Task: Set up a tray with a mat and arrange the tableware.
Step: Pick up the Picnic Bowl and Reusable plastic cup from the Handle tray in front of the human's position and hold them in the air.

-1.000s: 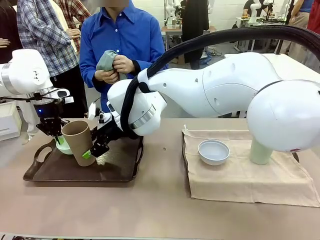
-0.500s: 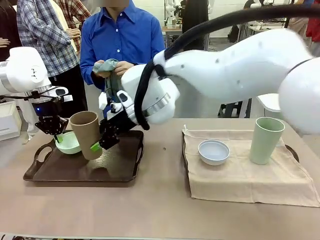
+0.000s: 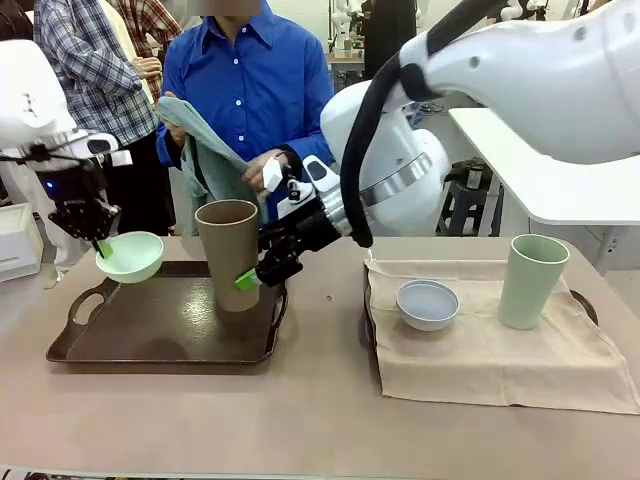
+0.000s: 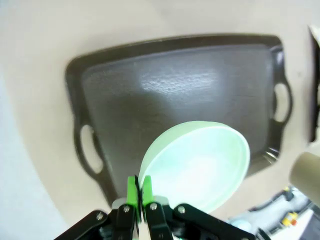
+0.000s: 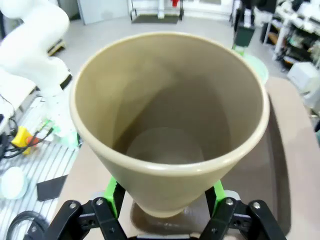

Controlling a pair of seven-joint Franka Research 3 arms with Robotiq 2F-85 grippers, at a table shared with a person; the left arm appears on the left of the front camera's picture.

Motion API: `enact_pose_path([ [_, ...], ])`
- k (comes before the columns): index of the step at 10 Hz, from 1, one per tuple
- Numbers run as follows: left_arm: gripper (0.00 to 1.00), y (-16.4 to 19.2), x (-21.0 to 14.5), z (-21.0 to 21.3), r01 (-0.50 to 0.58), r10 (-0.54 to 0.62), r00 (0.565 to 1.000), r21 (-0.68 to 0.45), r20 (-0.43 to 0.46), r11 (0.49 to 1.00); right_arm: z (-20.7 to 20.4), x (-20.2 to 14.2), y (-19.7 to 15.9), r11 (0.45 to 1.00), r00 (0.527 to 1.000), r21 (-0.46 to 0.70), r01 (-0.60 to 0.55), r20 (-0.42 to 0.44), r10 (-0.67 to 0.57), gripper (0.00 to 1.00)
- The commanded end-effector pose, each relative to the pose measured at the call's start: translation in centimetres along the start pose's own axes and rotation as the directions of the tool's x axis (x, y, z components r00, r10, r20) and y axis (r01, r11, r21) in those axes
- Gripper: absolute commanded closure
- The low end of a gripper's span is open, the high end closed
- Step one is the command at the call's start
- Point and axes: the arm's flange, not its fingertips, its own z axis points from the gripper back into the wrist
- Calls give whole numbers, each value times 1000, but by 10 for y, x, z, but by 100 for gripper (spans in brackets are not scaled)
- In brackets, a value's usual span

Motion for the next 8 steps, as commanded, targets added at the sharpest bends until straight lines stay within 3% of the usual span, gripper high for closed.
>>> enact_pose_path([
  [1, 100, -17, -28, 21, 6, -7, 1000, 18, 26, 1000, 14, 7, 37, 999, 999, -31, -41, -1, 41, 100],
  [4, 100, -23, -45, 34, -28, 28, 999, -7, -21, 1000, 16, 16, 28, 999, 999, -21, -35, -18, 35, 100],
  [5, 100, -21, -34, 42, 12, -12, 999, 3, 32, 1000, 16, 16, 28, 999, 999, -21, -35, -18, 35, 100],
  [8, 100, -21, -34, 42, 12, -12, 999, 3, 32, 1000, 16, 16, 28, 999, 999, -21, -35, -18, 35, 100],
])
